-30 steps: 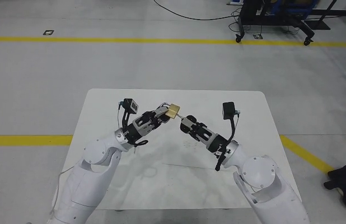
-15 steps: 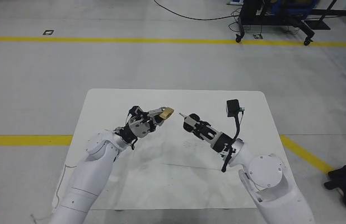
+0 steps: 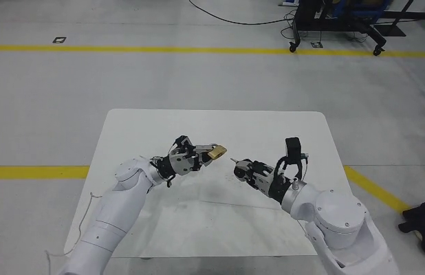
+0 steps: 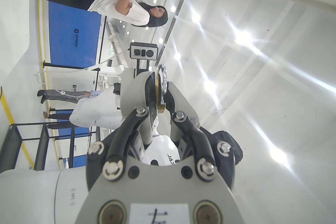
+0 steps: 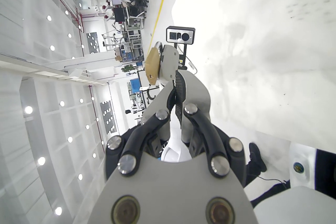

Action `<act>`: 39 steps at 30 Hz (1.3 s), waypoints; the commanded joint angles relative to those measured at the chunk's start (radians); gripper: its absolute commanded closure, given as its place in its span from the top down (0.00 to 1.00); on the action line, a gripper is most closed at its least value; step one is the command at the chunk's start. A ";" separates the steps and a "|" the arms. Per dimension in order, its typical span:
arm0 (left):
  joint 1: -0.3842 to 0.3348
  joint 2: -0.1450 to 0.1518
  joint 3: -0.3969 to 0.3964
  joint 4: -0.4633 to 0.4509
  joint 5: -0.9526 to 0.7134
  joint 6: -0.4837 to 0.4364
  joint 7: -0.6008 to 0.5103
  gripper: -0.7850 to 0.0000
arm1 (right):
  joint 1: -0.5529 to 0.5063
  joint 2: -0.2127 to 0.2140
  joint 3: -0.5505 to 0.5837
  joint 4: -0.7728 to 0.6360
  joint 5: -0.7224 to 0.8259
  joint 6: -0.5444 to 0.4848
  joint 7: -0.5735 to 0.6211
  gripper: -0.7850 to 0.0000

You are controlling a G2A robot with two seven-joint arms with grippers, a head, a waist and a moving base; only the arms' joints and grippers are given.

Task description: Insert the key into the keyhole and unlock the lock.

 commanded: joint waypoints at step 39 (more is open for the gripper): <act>0.001 0.009 -0.025 -0.020 0.035 0.020 0.010 0.00 | 0.171 -0.003 -0.111 -0.009 0.227 0.176 -0.202 0.00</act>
